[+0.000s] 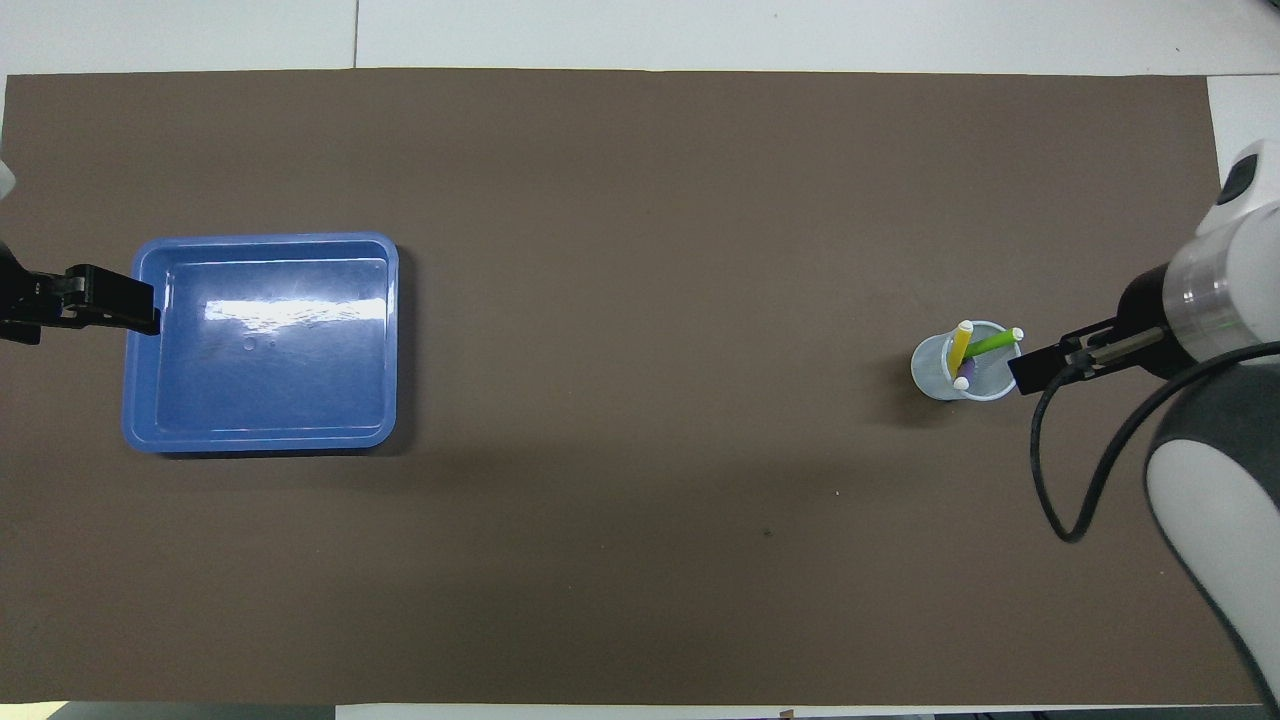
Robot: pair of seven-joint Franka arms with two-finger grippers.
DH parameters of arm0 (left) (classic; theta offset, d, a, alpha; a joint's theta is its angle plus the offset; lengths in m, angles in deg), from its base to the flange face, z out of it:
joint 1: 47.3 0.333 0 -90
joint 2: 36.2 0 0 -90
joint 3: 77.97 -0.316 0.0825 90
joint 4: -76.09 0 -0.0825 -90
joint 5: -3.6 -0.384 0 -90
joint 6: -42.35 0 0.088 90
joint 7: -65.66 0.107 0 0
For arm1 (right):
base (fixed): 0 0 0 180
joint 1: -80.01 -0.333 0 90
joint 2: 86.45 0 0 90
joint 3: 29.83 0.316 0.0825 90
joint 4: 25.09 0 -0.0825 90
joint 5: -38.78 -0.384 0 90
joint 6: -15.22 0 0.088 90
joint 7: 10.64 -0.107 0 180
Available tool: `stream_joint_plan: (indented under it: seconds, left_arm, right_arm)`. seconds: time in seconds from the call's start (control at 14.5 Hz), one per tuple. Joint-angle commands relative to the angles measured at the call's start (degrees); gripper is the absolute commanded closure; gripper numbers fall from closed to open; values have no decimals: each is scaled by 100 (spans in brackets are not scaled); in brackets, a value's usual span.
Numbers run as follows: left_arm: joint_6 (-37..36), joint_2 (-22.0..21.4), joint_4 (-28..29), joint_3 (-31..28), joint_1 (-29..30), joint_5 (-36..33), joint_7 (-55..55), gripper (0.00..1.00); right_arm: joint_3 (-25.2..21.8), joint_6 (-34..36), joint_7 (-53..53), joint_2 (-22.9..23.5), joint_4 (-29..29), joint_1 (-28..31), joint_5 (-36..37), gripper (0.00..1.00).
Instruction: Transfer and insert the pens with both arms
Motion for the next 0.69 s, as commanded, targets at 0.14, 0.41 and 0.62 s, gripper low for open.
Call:
stream_joint_plan:
  seconds: [0.14, 0.41, 0.62]
  left_arm:
    - [-130, -14, -88, 13, 39, 307, 39, 0]
    - [-112, -14, -79, 4, 39, 263, 39, 0]
    - [-112, -5, -79, 13, 39, 105, 39, 0]
  right_arm:
    - [-101, 631, -535, 489, 856, 621, -62, 0]
    - [-49, 508, -649, 471, 732, 666, -45, 0]
    - [-57, 587, -658, 523, 732, 728, -63, 0]
